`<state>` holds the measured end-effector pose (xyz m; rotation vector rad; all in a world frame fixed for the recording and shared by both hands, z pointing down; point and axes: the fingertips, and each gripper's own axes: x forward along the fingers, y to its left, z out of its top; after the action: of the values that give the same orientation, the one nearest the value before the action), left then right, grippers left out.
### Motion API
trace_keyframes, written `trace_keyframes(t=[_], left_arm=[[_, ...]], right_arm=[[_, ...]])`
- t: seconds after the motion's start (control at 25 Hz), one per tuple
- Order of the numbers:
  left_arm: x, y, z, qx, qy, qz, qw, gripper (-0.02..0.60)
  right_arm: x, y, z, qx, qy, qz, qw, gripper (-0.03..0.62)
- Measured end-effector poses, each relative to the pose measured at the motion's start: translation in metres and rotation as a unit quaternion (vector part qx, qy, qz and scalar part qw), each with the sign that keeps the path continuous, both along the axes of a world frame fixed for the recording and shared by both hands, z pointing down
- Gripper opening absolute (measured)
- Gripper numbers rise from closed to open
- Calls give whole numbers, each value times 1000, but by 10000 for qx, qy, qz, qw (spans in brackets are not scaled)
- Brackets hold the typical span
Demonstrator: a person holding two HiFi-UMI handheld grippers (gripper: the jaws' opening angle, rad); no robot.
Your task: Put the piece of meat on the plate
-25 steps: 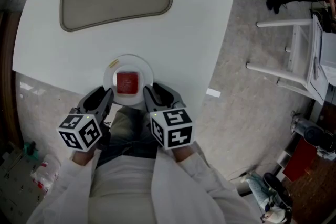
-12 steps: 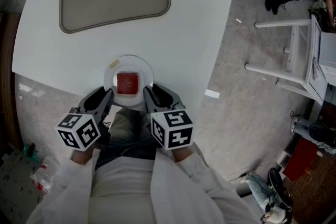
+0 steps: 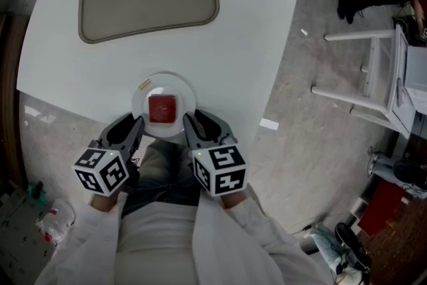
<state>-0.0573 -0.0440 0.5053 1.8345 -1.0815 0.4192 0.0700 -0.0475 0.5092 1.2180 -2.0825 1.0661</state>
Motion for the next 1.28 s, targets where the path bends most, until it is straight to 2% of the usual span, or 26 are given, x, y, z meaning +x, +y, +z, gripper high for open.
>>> trace_keyframes(t=[0.28,0.76,1.04,1.28], left_arm=[[3,3,-11,92,-64,-19,9999,101],[13,-14,-42,562,-149,-221,9981,100],[11,-24,-51,727,-183,-279,9968,100],[7,-45,-51,715,-140,-108,9973,100]], right_arm=[[3,-1,-11,45,-82,-86,9999,97],[13,-23,-38,366,-213,-449,9981,97],[11,-32,-45,453,-272,-463,9975,97],[7,-59,-50,567,-165,-337,9977,94]])
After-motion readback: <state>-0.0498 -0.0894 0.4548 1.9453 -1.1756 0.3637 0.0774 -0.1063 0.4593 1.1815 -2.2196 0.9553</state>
